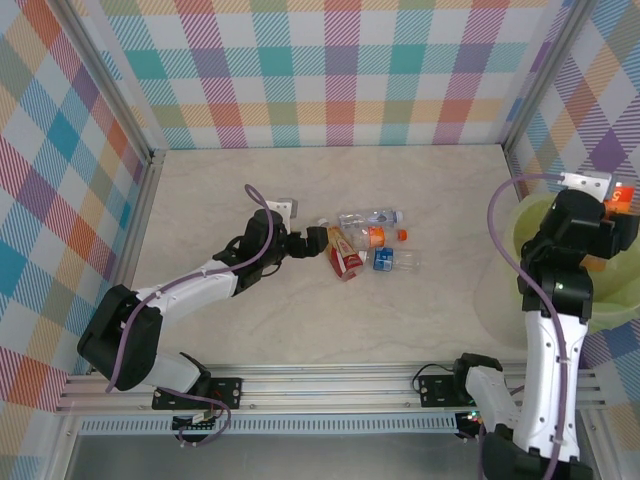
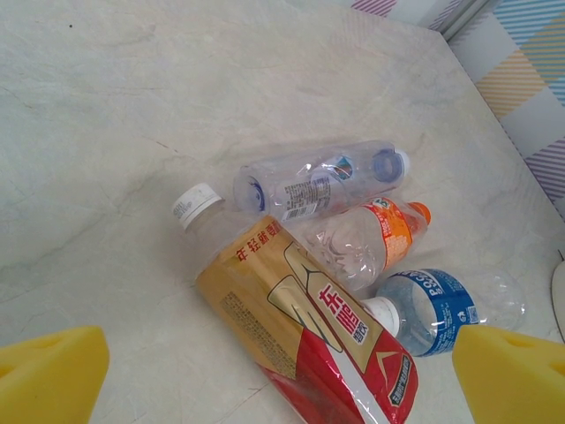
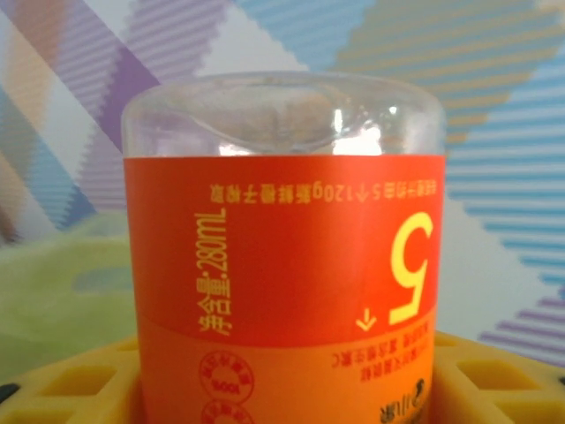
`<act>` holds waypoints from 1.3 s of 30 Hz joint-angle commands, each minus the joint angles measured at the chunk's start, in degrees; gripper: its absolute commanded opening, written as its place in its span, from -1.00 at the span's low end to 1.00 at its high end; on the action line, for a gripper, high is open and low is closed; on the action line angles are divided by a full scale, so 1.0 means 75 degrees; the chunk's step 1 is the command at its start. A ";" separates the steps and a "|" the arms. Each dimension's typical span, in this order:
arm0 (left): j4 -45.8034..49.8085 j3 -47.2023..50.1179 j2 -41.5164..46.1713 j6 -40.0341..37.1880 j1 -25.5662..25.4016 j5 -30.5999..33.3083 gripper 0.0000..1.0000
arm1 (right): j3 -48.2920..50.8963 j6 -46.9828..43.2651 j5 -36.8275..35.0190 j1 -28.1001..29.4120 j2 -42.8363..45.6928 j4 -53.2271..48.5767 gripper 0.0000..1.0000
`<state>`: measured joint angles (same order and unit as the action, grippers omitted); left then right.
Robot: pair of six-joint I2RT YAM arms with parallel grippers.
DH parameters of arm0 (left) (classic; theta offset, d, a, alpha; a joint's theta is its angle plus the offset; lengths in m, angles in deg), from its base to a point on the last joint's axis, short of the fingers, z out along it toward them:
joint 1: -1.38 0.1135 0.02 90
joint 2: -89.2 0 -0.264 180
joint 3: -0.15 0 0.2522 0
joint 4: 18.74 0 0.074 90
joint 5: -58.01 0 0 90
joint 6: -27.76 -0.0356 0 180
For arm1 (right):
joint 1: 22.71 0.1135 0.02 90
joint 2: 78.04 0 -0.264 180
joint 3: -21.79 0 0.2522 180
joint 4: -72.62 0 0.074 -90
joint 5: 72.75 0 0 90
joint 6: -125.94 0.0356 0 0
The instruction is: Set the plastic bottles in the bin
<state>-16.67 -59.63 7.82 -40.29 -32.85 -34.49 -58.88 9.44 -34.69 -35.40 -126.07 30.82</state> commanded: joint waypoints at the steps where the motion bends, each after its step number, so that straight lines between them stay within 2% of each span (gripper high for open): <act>1: 0.0246 -0.0256 -0.0027 0.0131 0.0053 -0.0039 1.00 | 0.0004 0.0072 -0.0386 -0.0336 -0.0176 0.0125 0.56; 4: 0.0445 -0.0330 -0.0048 0.0127 0.0053 -0.0013 1.00 | -0.0283 0.0228 -0.0556 -0.0336 -0.0527 -0.0276 0.72; 8: 0.0589 -0.0355 -0.0050 0.0335 0.0053 0.0146 1.00 | -0.0594 0.0660 -0.0469 -0.0324 -0.0569 -0.0465 0.75; 11: 0.0774 -0.0388 -0.0087 0.0573 0.0053 0.0349 1.00 | -0.0923 0.1186 0.0259 -0.0222 -0.0524 -0.1062 0.76; 12: 0.0850 -0.0408 -0.0110 0.0674 0.0053 0.0415 1.00 | -0.0972 0.1387 0.0638 -0.0137 -0.0465 -0.1255 0.80; 13: 0.1032 -0.0458 -0.0138 0.0802 0.0053 0.0554 1.00 | -0.0998 0.1578 0.1166 -0.0069 -0.0377 -0.1431 0.99; 17: 0.2119 -0.0977 -0.0489 0.1534 0.0053 0.0949 1.00 | -0.0780 0.2299 0.3766 0.0025 0.0196 -0.1612 0.99; 22: 0.2790 -0.1478 -0.1143 0.2563 0.0025 0.0254 1.00 | -0.0574 0.3367 0.7222 0.0021 0.0475 -0.1368 0.99; 26: 0.2992 -0.1775 -0.1566 0.3126 -0.0140 0.0392 1.00 | -0.0218 0.4295 0.9951 0.0045 0.0439 -0.0582 0.99; 29: 0.3221 -0.2118 -0.1895 0.3367 -0.0226 0.0686 1.00 | 0.0272 0.5011 1.1434 0.0114 0.0430 0.0404 0.99; 31: 0.3342 -0.2406 -0.2090 0.3414 -0.0228 0.0809 1.00 | 0.0536 0.5312 1.1833 0.0251 0.0461 0.0841 0.99; 36: 0.3400 -0.3186 -0.2739 0.3516 -0.0306 0.0707 1.00 | 0.1052 0.5607 1.2064 0.0707 0.0585 0.1280 0.99; 39: 0.3892 -0.3697 -0.3220 0.3723 -0.0435 0.0764 0.99 | 0.1238 0.5665 1.2140 0.0944 0.0612 0.1222 0.99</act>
<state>8.10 -84.42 -13.84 -14.63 -34.87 -29.44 -50.51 49.55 51.73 -29.47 -122.44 35.94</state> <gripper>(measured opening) 0.998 0.996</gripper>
